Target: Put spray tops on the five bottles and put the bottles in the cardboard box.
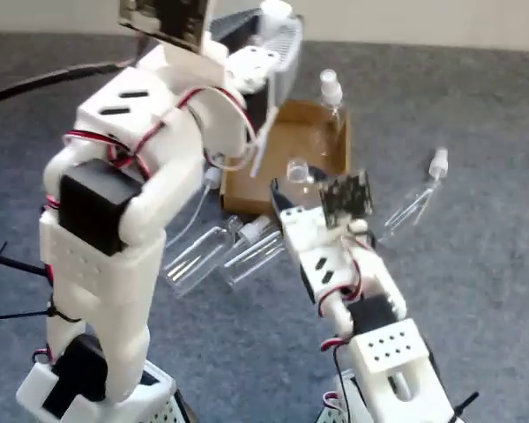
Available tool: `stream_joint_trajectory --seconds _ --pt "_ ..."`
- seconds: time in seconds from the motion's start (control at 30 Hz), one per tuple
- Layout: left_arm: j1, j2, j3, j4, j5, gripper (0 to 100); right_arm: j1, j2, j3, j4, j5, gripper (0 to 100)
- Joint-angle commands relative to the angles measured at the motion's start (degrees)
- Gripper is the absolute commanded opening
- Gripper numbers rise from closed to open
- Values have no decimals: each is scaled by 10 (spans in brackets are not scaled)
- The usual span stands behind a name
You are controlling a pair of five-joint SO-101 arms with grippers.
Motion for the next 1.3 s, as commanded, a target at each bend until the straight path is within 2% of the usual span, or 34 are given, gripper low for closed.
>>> stream_joint_trajectory --seconds 0.0,0.07,0.17,0.33,0.7,0.9,1.13,1.27 --pt "41 -16 -15 -20 4 5 -6 -34 7 -52 -4 3" --pt "55 -14 -11 -25 4 5 -7 -43 7 -52 -19 3" --pt "73 7 29 -75 4 5 -12 -58 8 -51 -36 3" --pt "58 26 58 -155 1 5 -15 -83 11 -51 -36 3" --pt "53 54 60 -159 0 5 -15 -93 12 -51 -36 3" --pt "53 52 58 -81 2 5 -12 -89 8 -48 -39 3" --pt "31 55 60 66 1 5 2 -89 -35 23 -61 3" --pt "33 56 63 113 1 5 2 -89 -47 53 -76 3"
